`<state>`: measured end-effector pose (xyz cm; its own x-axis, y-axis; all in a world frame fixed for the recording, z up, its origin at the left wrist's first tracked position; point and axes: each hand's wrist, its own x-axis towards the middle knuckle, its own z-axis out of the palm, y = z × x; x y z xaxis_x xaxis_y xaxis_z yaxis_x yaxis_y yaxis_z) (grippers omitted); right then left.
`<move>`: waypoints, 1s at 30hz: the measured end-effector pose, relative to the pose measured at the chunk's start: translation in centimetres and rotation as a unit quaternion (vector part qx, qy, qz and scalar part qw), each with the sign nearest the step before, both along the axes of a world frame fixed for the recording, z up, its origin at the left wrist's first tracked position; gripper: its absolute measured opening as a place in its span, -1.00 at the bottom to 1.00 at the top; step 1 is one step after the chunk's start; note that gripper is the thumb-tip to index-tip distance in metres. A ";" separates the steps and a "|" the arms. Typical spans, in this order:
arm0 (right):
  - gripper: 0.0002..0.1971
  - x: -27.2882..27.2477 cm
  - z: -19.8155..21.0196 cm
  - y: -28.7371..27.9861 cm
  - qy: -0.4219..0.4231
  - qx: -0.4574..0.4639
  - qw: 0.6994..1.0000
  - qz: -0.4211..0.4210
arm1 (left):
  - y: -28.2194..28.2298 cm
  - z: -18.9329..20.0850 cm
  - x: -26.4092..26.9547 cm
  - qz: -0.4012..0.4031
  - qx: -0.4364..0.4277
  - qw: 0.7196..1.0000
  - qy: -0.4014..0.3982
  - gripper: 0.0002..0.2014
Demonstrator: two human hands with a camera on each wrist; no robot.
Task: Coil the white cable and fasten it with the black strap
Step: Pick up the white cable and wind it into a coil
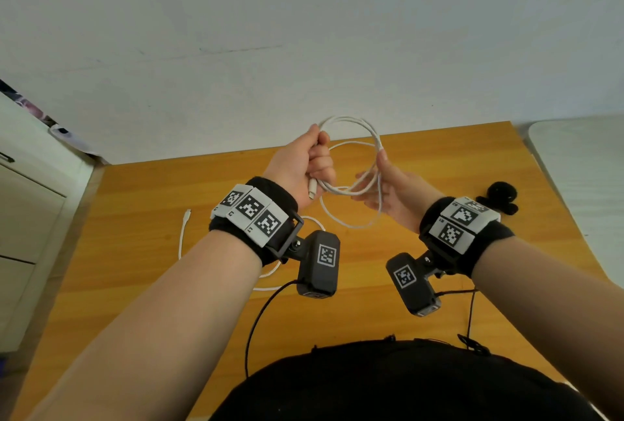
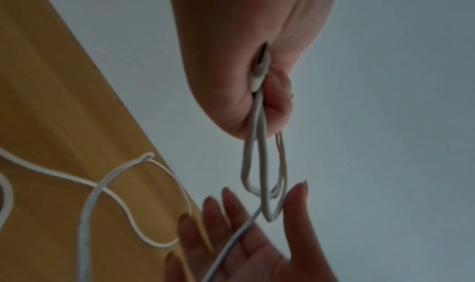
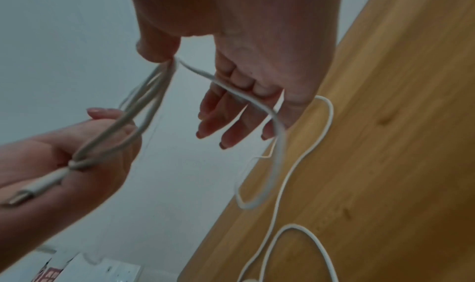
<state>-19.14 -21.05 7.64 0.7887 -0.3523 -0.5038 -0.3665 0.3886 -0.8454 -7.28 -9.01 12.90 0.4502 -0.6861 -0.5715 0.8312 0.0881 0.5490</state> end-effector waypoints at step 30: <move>-0.83 -0.9 -0.4 0.1 0.144 -0.403 0.903 -0.047 | -0.8 0.8 0.2 0.157 -0.025 0.987 0.033 -0.57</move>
